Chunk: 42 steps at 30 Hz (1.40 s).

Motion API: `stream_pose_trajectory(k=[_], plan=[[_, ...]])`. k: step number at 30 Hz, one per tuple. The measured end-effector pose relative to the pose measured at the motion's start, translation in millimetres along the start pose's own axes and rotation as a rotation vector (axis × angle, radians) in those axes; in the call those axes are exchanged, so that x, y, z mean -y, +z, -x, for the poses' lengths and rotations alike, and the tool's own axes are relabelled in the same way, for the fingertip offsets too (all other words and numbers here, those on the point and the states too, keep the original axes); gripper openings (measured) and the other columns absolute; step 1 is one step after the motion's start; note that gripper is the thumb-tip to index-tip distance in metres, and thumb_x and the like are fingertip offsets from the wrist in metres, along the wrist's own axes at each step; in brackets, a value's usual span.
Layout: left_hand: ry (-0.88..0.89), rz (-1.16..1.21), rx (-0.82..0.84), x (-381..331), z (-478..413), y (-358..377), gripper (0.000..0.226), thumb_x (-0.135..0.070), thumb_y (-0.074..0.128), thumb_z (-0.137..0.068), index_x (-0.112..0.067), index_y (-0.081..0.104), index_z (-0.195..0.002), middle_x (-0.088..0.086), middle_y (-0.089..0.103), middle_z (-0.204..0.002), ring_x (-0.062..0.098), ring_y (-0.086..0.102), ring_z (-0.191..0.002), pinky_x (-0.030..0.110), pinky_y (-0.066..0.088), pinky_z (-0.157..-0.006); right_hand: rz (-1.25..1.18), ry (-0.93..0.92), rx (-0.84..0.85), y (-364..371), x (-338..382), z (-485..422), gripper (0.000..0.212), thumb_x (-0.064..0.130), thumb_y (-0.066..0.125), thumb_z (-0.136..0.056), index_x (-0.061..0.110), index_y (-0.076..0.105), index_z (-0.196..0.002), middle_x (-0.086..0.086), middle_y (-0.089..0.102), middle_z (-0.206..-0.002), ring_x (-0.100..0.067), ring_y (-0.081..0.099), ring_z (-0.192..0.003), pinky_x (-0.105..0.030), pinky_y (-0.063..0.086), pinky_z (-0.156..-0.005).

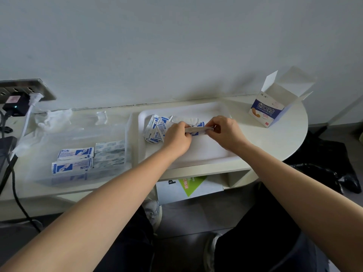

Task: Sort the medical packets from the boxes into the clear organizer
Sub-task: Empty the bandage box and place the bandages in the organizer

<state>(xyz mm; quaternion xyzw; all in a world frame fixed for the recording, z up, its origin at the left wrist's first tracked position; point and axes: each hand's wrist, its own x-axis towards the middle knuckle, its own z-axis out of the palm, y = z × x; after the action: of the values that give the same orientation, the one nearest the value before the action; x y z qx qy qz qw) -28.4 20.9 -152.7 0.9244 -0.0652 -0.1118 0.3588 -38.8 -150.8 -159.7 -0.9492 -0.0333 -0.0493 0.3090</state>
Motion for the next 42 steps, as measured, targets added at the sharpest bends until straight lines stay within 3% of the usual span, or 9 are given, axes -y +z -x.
stream_pose_trajectory(k=[4,7,12,16,21,26,32,38,42], plan=[[-0.026,0.004,0.057,2.8,4.3,-12.9,0.021,-0.009,0.048,-0.093,-0.013,0.057,-0.112,0.011,0.068,-0.094,0.028,0.067,-0.082,0.043,0.057,-0.077,0.006,0.025,0.067,0.4,12.5,-3.6,0.008,0.015,0.067,-0.084,0.011,0.072,-0.09,0.001,0.062,-0.083,-0.011,0.054,-0.068,-0.017,0.037,-0.059],[-0.044,-0.009,0.127,6.5,10.5,-18.1,0.022,-0.006,0.046,-0.094,-0.013,0.053,-0.114,0.01,0.069,-0.089,0.023,0.069,-0.072,0.038,0.058,-0.073,0.004,0.033,0.096,1.6,21.7,-0.3,0.006,0.015,0.068,-0.084,0.013,0.072,-0.087,0.004,0.061,-0.075,-0.009,0.051,-0.063,-0.009,0.036,-0.052],[-0.05,0.034,0.047,3.6,15.3,-41.9,0.025,-0.008,0.043,-0.093,-0.015,0.053,-0.114,0.011,0.067,-0.096,0.025,0.07,-0.076,0.036,0.057,-0.071,-0.083,0.014,0.048,-3.9,44.9,-1.5,0.008,0.011,0.067,-0.084,0.012,0.071,-0.09,0.012,0.057,-0.068,-0.002,0.05,-0.059,-0.004,0.036,-0.053],[-0.024,0.058,-0.039,3.5,24.4,-81.9,0.021,-0.008,0.045,-0.088,-0.021,0.06,-0.097,0.007,0.073,-0.083,0.018,0.072,-0.072,0.028,0.057,-0.068,-0.197,-0.001,0.031,-6.0,71.5,-13.7,0.008,0.01,0.069,-0.081,0.011,0.07,-0.089,0.014,0.058,-0.063,0.003,0.052,-0.053,-0.007,0.037,-0.052],[0.008,0.014,-0.183,27.6,42.7,-153.9,0.012,-0.015,0.056,-0.088,-0.018,0.068,-0.087,0.002,0.068,-0.063,0.014,0.066,-0.051,0.025,0.053,-0.063,-0.39,-0.062,0.097,8.0,127.8,-33.1,0.009,0.009,0.073,-0.079,0.01,0.069,-0.087,0.002,0.064,-0.063,-0.01,0.053,-0.054,-0.024,0.044,-0.057],[-0.08,-0.059,-0.141,67.6,65.7,-210.7,0.012,-0.02,0.064,-0.089,-0.02,0.075,-0.093,0.005,0.069,-0.073,0.016,0.059,-0.053,0.026,0.053,-0.063,-0.544,-0.158,0.285,32.4,183.7,-35.8,0.018,0.004,0.07,-0.083,0.004,0.066,-0.101,-0.013,0.064,-0.071,-0.017,0.056,-0.056,-0.022,0.048,-0.054],[-0.196,-0.077,0.011,113.0,82.1,-234.8,0.016,-0.022,0.067,-0.088,-0.022,0.073,-0.103,0.009,0.072,-0.081,0.018,0.062,-0.065,0.027,0.052,-0.061,-0.25,-0.273,0.348,71.0,221.5,-37.9,0.009,0.023,0.073,-0.082,0.02,0.072,-0.091,-0.006,0.073,-0.077,-0.019,0.063,-0.069,-0.025,0.046,-0.065],[-0.274,-0.196,-0.005,134.0,95.3,-242.3,0.016,-0.034,0.065,-0.087,-0.023,0.069,-0.098,0.007,0.069,-0.071,0.017,0.061,-0.054,0.02,0.042,-0.049,-0.168,-0.277,0.44,94.6,250.5,-40.8,0.008,0.018,0.073,-0.081,0.019,0.075,-0.089,0.004,0.067,-0.07,-0.008,0.058,-0.064,-0.02,0.047,-0.064],[-0.302,-0.247,-0.188,144.8,103.5,-251.1,0.019,-0.042,0.063,-0.087,-0.024,0.066,-0.09,-0.002,0.069,-0.093,0.016,0.062,-0.065,0.021,0.042,-0.053,-0.208,-0.2,0.542,106.0,257.6,-44.1,0.011,0.012,0.073,-0.081,0.014,0.075,-0.092,0.001,0.066,-0.067,-0.008,0.056,-0.057,-0.017,0.046,-0.055]])
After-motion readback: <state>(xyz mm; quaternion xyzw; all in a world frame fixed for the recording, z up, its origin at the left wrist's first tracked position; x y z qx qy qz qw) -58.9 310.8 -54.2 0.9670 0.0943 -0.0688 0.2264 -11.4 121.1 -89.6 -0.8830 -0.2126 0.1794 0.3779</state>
